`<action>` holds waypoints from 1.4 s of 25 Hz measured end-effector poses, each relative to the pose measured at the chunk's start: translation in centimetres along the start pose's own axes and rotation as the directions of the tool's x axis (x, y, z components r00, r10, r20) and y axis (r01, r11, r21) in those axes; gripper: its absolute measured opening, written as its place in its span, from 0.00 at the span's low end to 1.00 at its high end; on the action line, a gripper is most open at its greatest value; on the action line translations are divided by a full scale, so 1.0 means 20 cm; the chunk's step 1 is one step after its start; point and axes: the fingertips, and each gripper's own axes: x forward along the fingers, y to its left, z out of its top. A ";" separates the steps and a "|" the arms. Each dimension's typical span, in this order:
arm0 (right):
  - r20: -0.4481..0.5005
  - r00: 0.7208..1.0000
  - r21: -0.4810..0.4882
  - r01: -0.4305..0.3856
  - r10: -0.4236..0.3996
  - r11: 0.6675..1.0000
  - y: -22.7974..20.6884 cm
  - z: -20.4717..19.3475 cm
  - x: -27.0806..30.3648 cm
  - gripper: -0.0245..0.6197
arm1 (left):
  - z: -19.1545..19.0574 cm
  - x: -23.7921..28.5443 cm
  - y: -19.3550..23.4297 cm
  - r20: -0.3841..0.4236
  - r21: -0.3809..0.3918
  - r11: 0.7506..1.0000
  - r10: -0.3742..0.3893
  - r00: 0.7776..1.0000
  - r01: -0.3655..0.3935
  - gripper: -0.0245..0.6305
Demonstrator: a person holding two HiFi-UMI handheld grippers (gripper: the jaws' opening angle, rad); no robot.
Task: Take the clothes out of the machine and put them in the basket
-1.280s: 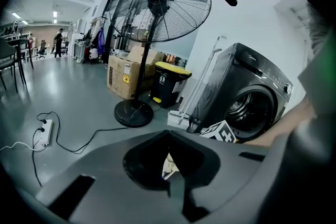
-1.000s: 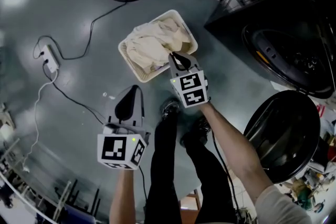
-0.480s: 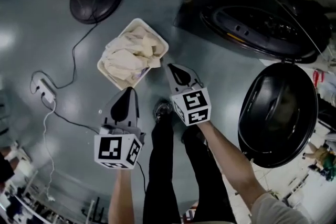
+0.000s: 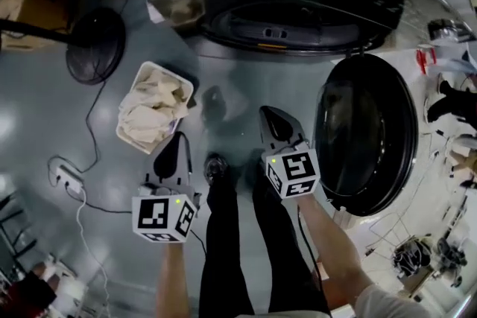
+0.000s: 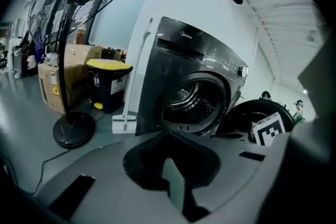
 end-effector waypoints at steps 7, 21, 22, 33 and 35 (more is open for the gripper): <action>0.102 0.989 0.041 0.105 -0.109 0.994 -0.25 0.30 -0.45 0.07 | 0.25 0.03 -0.31 0.009 0.078 0.995 -0.070 0.998 0.069 0.06; 0.290 0.944 -0.016 0.170 -0.158 0.985 -0.28 1.20 -1.24 0.07 | 1.08 -0.38 -0.79 0.120 0.181 0.980 -0.107 0.987 0.084 0.06; 0.303 0.939 -0.018 0.176 -0.162 0.984 -0.27 1.26 -1.29 0.07 | 1.14 -0.42 -0.81 0.130 0.190 0.978 -0.111 0.985 0.085 0.07; 0.399 0.898 -0.010 0.210 -0.188 0.978 -0.10 1.72 -1.75 0.07 | 1.53 -0.85 -0.94 0.204 0.251 0.965 -0.135 0.970 0.081 0.07; 0.418 0.888 -0.013 0.215 -0.191 0.976 -0.07 1.75 -1.80 0.07 | 1.55 -0.91 -0.92 0.220 0.250 0.965 -0.130 0.967 0.073 0.06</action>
